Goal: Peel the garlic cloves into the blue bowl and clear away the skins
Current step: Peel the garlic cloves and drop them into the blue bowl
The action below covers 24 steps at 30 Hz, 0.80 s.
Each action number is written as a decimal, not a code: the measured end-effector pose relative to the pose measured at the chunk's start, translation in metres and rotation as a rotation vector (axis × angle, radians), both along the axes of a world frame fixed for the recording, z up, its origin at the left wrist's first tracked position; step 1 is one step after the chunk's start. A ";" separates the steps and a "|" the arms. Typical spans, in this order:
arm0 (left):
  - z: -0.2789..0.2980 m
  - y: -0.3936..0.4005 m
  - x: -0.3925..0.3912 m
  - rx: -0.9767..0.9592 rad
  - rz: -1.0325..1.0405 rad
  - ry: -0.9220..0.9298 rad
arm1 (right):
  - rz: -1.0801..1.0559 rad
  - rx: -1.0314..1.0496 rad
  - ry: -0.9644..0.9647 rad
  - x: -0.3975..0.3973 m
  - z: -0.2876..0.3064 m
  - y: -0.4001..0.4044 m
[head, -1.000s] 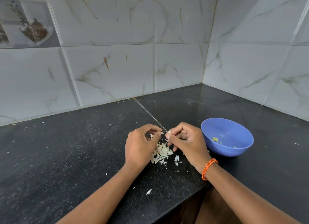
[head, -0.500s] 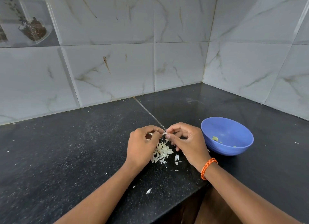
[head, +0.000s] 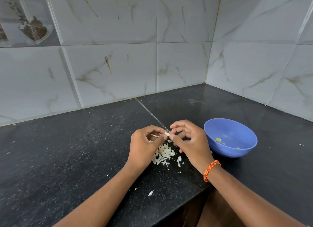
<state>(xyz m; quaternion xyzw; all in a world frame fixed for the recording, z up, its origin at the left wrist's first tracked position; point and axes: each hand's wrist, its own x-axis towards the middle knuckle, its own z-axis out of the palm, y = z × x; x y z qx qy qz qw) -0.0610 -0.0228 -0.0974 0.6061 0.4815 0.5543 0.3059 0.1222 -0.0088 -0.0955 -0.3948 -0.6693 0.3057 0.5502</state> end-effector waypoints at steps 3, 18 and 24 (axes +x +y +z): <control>0.000 -0.001 0.001 -0.028 -0.013 -0.046 | -0.036 0.021 -0.040 -0.001 -0.001 0.000; 0.000 -0.001 0.001 -0.040 -0.098 -0.119 | -0.023 0.052 -0.052 -0.003 0.000 -0.002; -0.001 -0.001 0.001 -0.050 -0.115 -0.102 | -0.023 0.043 -0.015 0.000 -0.003 0.001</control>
